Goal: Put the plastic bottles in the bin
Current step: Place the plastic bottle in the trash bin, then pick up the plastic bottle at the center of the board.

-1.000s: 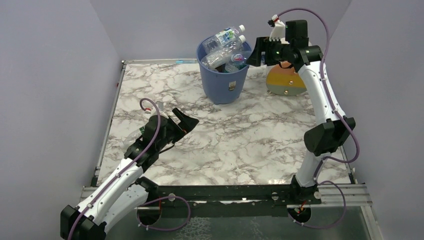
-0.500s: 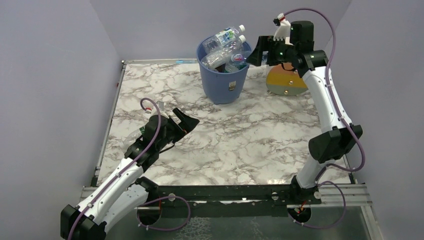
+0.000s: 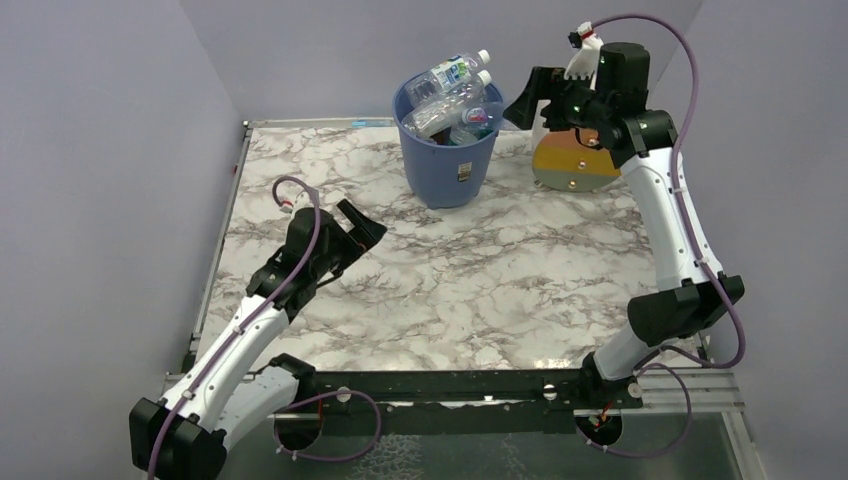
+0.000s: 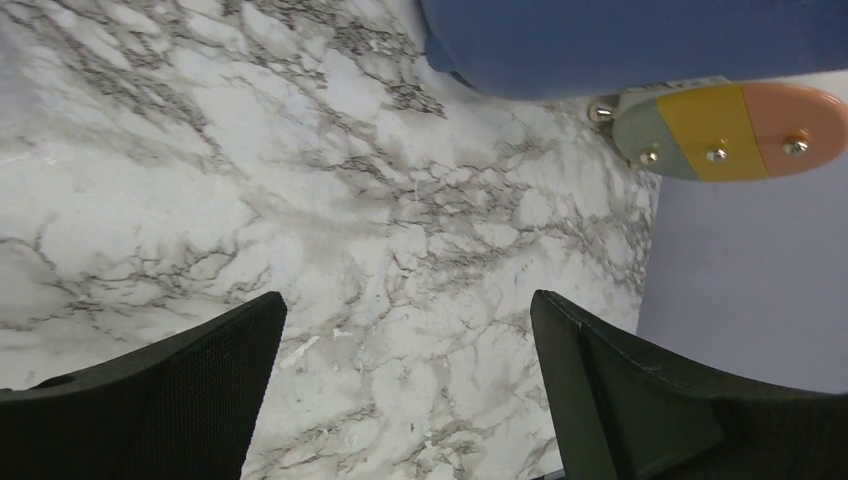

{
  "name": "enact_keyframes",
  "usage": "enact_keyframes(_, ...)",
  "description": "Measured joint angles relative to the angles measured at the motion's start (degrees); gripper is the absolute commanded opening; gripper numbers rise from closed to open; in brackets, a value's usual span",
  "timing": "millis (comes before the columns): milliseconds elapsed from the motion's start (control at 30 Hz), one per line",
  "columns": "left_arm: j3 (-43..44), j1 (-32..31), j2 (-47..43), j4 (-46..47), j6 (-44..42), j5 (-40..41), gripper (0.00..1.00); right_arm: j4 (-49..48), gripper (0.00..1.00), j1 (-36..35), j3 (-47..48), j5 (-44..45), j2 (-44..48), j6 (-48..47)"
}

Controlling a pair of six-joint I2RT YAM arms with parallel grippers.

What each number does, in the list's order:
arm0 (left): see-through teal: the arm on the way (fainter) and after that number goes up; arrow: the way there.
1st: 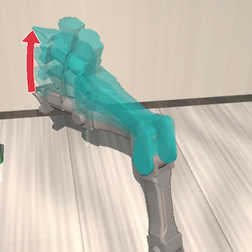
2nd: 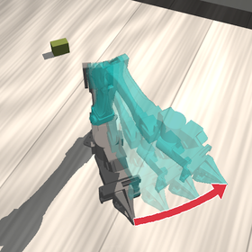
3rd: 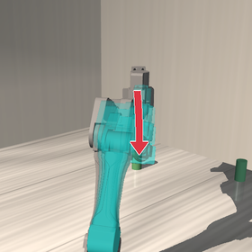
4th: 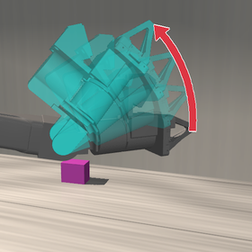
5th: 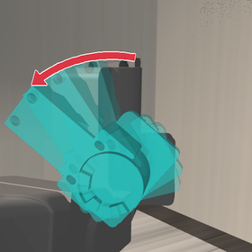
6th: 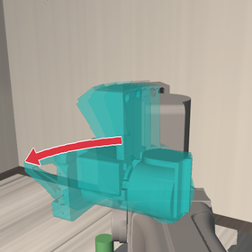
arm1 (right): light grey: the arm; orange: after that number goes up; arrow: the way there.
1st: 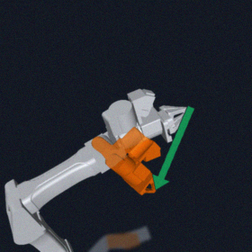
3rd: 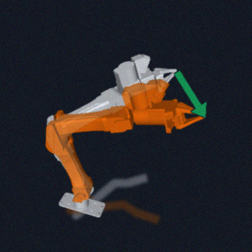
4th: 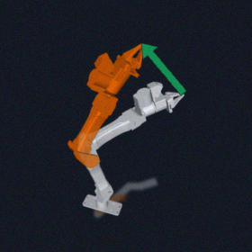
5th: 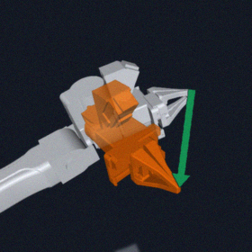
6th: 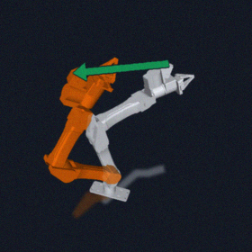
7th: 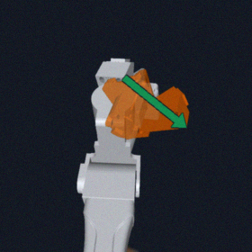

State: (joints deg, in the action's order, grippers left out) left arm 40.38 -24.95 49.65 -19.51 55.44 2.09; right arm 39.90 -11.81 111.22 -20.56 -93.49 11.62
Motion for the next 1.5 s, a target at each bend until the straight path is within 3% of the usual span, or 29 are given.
enact_keyframes(300, 1.7, 7.1, 1.14, -9.2, 2.19, 0.37, 0.99, 0.0, 0.99, 0.0, -6.95, 4.96, 6.99, 1.55)
enact_keyframes(500, 6.71, 10.51, 2.99, -17.31, 4.35, 4.79, 0.99, -0.46, 0.99, 0.0, -11.08, 5.38, 11.08, 2.16)
enact_keyframes(833, 9.97, 24.65, 13.68, -26.05, 8.44, 7.61, 0.99, -1.64, 1.0, 0.0, -19.32, 3.96, 17.38, 3.63)
enact_keyframes(1500, 9.92, 42.49, 21.53, -26.99, 8.48, 7.58, 0.99, -8.17, 1.0, 0.0, -31.82, -7.43, 20.22, 6.8)
